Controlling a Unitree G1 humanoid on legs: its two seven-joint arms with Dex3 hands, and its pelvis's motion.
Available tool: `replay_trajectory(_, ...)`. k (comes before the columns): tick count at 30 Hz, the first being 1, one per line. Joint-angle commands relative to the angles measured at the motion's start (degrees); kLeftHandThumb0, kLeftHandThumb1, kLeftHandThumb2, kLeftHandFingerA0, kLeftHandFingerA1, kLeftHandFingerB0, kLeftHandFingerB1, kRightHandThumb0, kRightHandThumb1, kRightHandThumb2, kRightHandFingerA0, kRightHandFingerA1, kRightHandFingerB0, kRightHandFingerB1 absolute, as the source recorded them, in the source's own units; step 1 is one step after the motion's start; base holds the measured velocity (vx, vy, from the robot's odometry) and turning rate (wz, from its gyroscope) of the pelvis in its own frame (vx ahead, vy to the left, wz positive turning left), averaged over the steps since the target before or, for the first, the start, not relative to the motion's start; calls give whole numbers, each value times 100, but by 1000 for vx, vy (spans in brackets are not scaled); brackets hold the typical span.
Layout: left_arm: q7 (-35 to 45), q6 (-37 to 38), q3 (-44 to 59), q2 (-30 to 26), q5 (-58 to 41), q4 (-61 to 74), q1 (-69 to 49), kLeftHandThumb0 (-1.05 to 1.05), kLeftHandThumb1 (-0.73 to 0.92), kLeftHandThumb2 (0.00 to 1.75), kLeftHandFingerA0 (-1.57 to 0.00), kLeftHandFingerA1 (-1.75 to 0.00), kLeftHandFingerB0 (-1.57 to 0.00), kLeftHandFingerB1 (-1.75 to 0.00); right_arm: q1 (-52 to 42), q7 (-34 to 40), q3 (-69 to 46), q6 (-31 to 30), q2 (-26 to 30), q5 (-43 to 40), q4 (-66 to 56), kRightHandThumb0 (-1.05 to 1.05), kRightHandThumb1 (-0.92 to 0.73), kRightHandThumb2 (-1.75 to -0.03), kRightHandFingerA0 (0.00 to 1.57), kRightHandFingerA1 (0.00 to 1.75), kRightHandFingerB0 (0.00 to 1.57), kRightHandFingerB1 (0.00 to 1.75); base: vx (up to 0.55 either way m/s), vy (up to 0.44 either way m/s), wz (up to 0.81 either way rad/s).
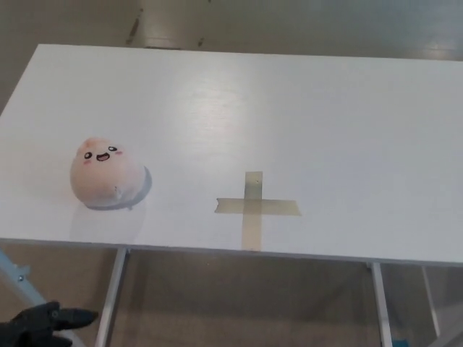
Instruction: Use the left hand to take the pink dumpling toy on a person's hand and put it on the desk.
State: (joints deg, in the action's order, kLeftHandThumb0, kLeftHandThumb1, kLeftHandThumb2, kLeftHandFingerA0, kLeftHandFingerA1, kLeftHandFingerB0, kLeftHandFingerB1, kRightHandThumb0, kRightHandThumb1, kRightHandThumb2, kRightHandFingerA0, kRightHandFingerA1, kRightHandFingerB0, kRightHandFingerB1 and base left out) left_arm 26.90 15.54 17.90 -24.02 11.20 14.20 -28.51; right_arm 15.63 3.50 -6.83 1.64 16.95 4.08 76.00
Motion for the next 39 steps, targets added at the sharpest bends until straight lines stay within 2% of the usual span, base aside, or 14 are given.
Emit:
replay_trajectory(1,-1745,-1816,-598,488,645,-5681,2746,-56,56,58,-39,-36,-38,-34,-342,131,172,138,-55,209,36,-25,-71,-60,71,47,58,43,0,0,0)
replay_trajectory(2,-1767,-1828,-609,429,648,-5950,2859,-66,49,84,-36,-50,-25,-42,-330,138,185,133,-68,218,36,-25,-71,-61,70,47,57,43,0,0,0)
replay_trajectory(3,-1782,-1824,-620,388,649,-6137,2937,-66,49,84,-36,-50,-25,-42,-322,143,193,129,-76,223,37,-25,-71,-61,70,47,57,43,0,0,0)
replay_trajectory(4,-1748,-1754,-654,339,657,-6380,2979,-63,73,62,-36,-35,-30,-31,-320,158,207,129,-78,234,37,-25,-71,-61,71,47,57,43,0,0,0)
replay_trajectory(6,-1698,-1631,-708,280,675,-6717,3021,-66,79,64,-35,-35,-28,-31,-325,179,225,135,-76,246,36,-25,-71,-60,71,47,57,43,0,0,0)
replay_trajectory(7,-1576,-1539,-792,172,730,-6898,2986,-71,72,96,-24,-45,-16,-41,-307,197,248,145,-117,258,33,-25,-70,-60,70,47,58,43,0,0,0)
replay_trajectory(11,-1382,-1462,-980,-82,850,-7081,2903,-73,75,99,-22,-45,-10,-39,-279,217,301,154,-235,271,31,-25,-70,-61,69,46,56,43,0,0,0)
replay_trajectory(13,-1390,-1475,-1063,-129,902,-7151,2935,-73,75,99,-22,-45,-10,-39,-278,213,310,158,-245,262,27,-25,-70,-61,69,46,56,43,0,0,0)
replay_trajectory(14,-1400,-1523,-1151,-175,968,-7211,2946,-70,91,67,-28,-33,-13,-27,-304,210,303,181,-263,241,23,-25,-70,-61,68,46,56,43,0,0,0)
replay_trajectory(16,-1465,-1455,-1223,-235,989,-7403,2967,-71,91,67,-28,-33,-14,-27,-360,208,288,215,-287,201,15,-26,-70,-61,68,46,56,43,0,0,0)
replay_trajectory(17,-1487,-1415,-1221,-244,963,-7498,2993,-74,75,99,-20,-45,-9,-39,-366,214,293,218,-294,200,15,-26,-70,-61,68,46,55,42,0,0,0)
replay_trajectory(27,-1562,-1088,-1305,-332,737,-8079,3259,-73,75,99,-21,-45,-11,-39,-349,212,307,211,-292,149,2,-27,-71,-61,68,46,55,42,0,0,0)
replay_trajectory(39,-1874,-757,-1266,-318,358,-8648,3482,-70,73,97,-29,-47,-18,-42,-383,270,346,215,-284,163,20,-26,-71,-61,69,46,55,42,0,0,0)
